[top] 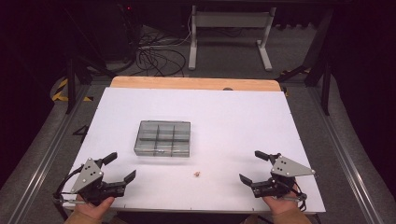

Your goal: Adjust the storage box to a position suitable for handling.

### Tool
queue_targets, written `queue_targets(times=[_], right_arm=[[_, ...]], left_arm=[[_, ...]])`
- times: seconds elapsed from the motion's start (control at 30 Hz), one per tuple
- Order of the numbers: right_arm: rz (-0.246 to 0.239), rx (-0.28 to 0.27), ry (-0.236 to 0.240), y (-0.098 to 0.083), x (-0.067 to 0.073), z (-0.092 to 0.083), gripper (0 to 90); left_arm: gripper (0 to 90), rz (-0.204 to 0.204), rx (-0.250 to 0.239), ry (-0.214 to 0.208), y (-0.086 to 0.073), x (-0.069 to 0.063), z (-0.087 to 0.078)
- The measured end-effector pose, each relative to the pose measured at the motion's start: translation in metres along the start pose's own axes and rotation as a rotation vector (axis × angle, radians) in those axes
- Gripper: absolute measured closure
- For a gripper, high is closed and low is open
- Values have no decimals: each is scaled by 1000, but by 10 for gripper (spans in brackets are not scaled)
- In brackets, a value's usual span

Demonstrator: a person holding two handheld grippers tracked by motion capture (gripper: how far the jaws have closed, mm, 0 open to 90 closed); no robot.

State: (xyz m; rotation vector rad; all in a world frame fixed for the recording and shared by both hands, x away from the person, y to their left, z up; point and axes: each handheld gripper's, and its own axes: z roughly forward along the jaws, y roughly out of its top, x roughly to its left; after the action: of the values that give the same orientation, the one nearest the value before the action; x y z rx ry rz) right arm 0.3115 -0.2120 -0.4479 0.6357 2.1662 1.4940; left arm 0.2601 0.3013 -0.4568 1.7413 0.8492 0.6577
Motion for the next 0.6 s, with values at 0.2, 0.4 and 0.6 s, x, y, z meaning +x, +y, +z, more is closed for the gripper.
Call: queue_targets(times=[0.2,0.4,0.6], right_arm=[[10,12,-8,-2,-1,1,65],[16,16,-7,-3,-1,1,67],[19,18,1,-3,0,3,69]], left_arm=[[136,-9,6,-5,1,0,1],[141,-9,3,-14,1,-1,1],[151,-11,7,-19,1,-1,1]])
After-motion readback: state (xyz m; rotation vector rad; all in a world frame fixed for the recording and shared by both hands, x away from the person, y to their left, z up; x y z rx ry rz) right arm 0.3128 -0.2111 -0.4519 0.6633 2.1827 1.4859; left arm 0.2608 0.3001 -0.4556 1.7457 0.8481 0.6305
